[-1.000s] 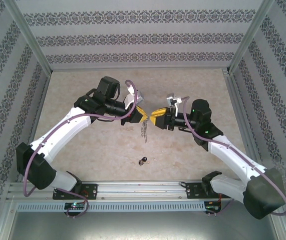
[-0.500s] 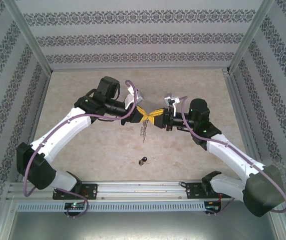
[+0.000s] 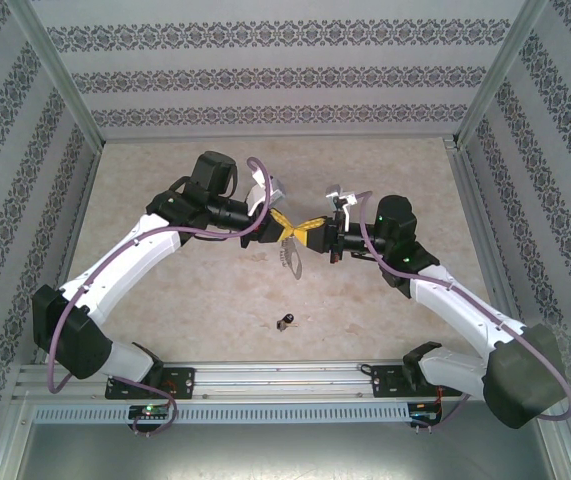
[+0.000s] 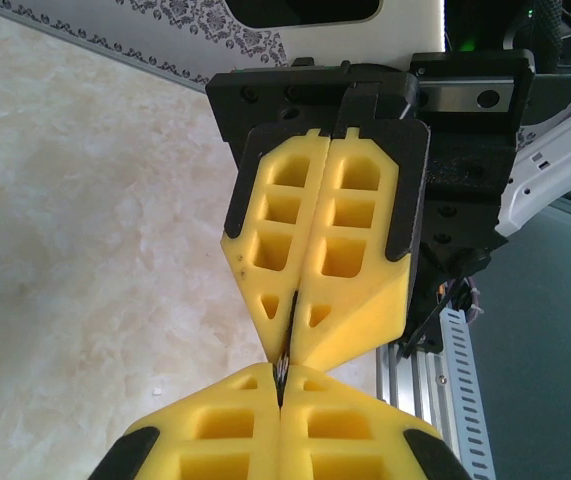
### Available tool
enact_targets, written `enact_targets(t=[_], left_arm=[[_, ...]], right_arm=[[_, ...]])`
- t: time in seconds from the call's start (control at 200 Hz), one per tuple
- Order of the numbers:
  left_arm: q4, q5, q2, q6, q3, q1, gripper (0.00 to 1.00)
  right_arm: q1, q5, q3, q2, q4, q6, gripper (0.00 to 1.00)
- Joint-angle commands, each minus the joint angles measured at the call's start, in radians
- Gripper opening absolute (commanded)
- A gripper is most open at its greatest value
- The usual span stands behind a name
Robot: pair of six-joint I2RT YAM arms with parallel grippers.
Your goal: Put the keys on the keyring
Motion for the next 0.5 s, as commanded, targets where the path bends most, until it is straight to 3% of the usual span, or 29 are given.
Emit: enact_targets(t=[0.0, 0.135, 0.2, 0.255, 0.395, 0.495], left_arm=[[0.057, 0.046, 0.004, -0.004, 0.008, -0.007, 0.00], [0.072, 0.036, 0.003, -0.019, 0.007, -0.008, 0.00], [0.101, -0.005, -0.009, -0.044, -0.003, -0.007, 0.20], [0.137, -0.052, -0.029, -0.067, -0.019, -0.007, 0.29], [0.264, -0.199, -0.119, -0.119, -0.100, -0.005, 0.46], [0.394, -0.262, -0.195, -0.177, -0.188, 0.000, 0.52]], right_arm=[[0.018, -0.019, 0.022, 0.002, 0.046, -0.013, 0.00], [0.016, 0.008, 0.013, -0.009, 0.044, -0.022, 0.00], [0.014, 0.025, 0.004, -0.015, 0.045, -0.028, 0.00], [0.009, 0.039, -0.006, -0.024, 0.051, -0.030, 0.00], [-0.020, 0.057, -0.030, -0.046, 0.096, -0.003, 0.00], [-0.033, 0.064, -0.040, -0.063, 0.123, 0.017, 0.00]])
